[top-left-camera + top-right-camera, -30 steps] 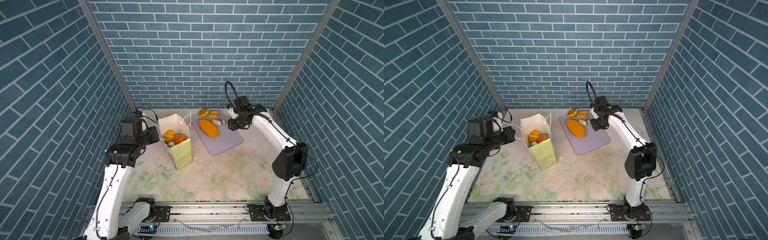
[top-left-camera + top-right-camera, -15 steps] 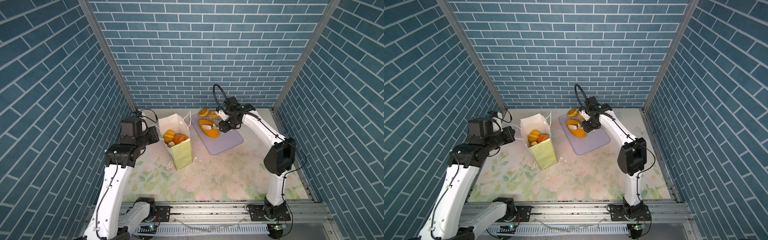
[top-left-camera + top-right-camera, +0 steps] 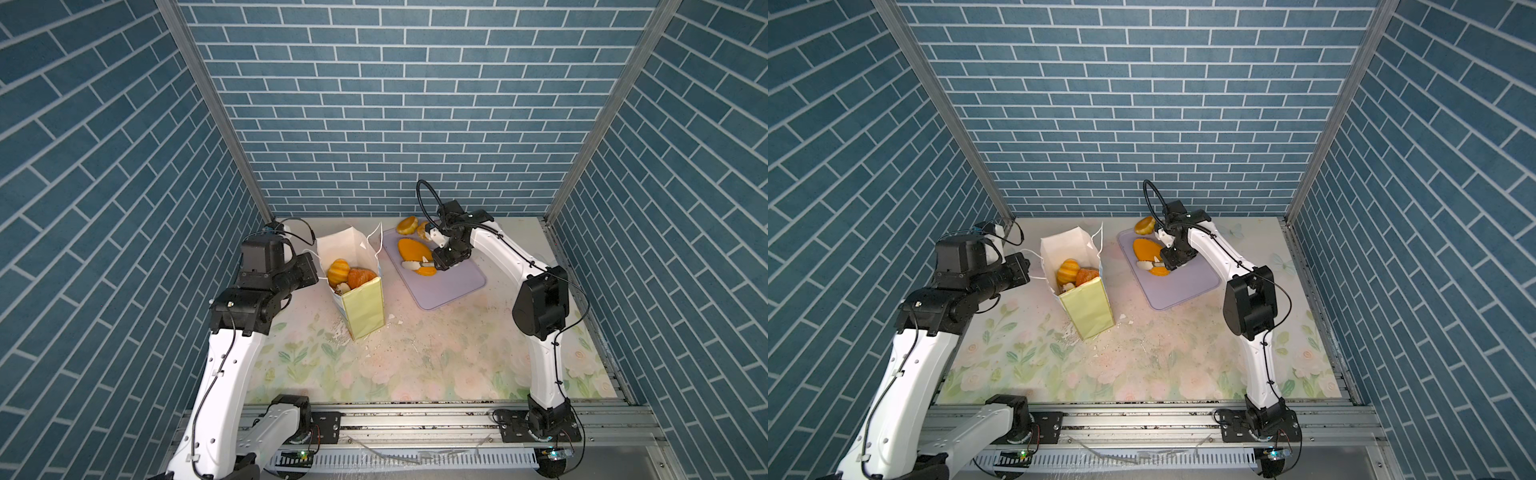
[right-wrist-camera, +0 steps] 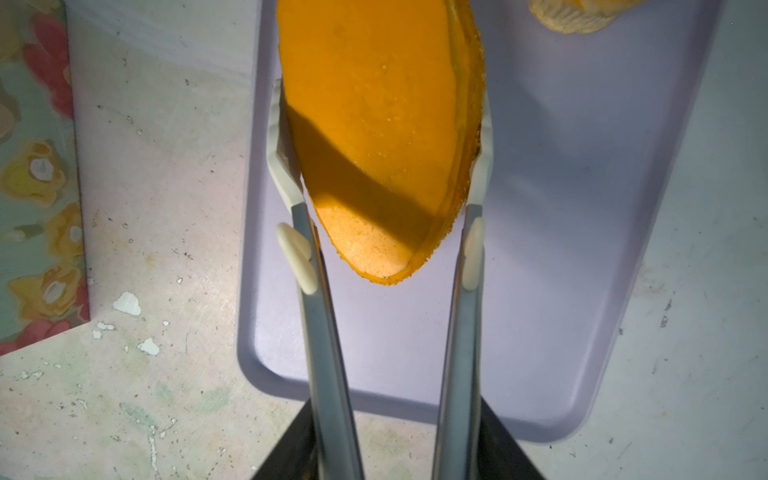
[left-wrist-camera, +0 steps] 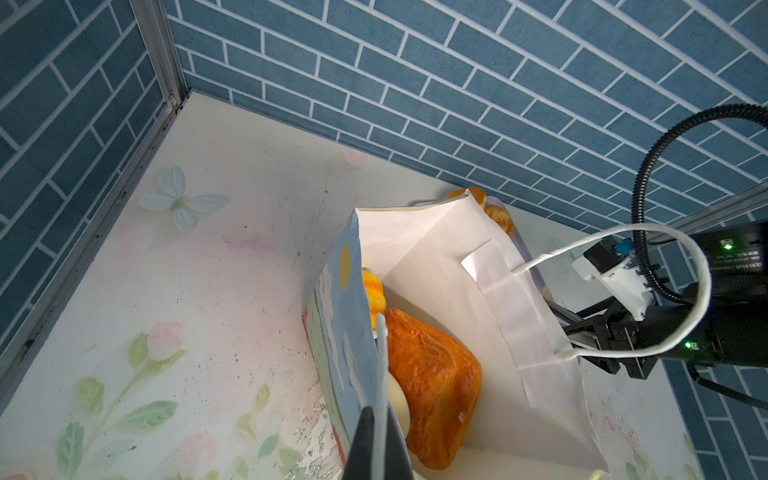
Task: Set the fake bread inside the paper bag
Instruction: 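Close the tongs on the yellow flatbread with the right gripper, then lift the yellow flatbread off the tray with the right gripper's tongs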
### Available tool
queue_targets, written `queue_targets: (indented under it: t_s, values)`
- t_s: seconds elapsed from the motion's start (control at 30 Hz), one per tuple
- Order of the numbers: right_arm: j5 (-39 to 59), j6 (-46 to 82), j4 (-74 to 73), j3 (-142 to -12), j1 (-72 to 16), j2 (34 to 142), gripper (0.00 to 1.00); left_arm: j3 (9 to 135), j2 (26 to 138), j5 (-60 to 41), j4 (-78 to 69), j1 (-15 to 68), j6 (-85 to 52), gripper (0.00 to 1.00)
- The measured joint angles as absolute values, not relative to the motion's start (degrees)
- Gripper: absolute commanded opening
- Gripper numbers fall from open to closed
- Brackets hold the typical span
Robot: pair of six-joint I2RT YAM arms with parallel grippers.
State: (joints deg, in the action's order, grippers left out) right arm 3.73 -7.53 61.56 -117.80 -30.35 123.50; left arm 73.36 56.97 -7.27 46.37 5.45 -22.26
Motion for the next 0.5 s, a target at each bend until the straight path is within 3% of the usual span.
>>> queue_targets:
  t_s: [0.23,0.5]
  values:
    - [3.38,-7.77,62.43,-119.22,-30.37,124.2,0.33,73.36,56.97,-7.07,46.44,5.45,-22.26,0.0]
    - [2.59,-7.29,62.33,-115.04,-30.39,119.94,0.26,73.36,56.97,-7.09,46.44,5.45,-22.26,0.0]
